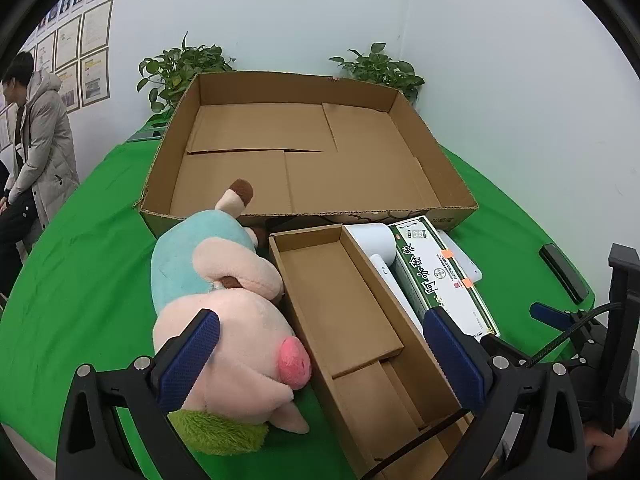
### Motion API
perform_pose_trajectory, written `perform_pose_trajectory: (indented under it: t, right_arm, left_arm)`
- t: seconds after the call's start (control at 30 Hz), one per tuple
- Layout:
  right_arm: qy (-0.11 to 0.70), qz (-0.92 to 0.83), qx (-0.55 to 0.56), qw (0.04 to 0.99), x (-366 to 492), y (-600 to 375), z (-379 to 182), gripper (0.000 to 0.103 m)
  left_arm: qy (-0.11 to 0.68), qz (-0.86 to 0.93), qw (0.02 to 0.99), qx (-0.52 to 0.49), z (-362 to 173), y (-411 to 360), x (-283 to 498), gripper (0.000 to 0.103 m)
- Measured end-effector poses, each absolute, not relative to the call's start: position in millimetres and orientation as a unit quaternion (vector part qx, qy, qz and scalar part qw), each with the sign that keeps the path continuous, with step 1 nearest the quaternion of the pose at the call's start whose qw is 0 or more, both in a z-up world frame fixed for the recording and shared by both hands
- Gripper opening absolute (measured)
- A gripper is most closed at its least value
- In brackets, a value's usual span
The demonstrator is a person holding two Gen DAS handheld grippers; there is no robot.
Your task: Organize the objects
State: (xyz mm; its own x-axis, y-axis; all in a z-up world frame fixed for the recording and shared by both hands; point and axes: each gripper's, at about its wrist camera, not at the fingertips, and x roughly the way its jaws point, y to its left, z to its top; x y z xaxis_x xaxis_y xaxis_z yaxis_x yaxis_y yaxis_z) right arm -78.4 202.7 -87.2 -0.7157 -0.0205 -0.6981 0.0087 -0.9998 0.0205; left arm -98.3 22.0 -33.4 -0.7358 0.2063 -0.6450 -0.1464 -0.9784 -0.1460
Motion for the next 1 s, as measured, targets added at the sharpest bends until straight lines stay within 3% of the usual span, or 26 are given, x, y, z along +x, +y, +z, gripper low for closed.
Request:
perform_pose_trajectory:
  t: [0.43,0.77,0.87,1.0]
  right_arm:
    - [-0.02,-0.917,0.398,0.029,-89,207,-97,0.102]
    - [0.016,-0.908,0.409,0.091,-99,191,-101,0.099]
    - [0.036,-0.902,0.419,0.1,-105,181,-108,0.072]
    - [0.042,-0.895,0.43,0.111,-110,179,-114,0.07]
  left_arm:
    - [-0.047,0.929,0.088,-0.358,-30,24,-103,0.103]
    - [-0.061,0.928,0.062,-0.363,-32,9,-104,0.103]
    - [-0.068,0.925,0.041,-0.371,-37,-5,-106,0.103]
    - [-0.085,0.921,0.027,-0.379,-45,-21,-106,0.102]
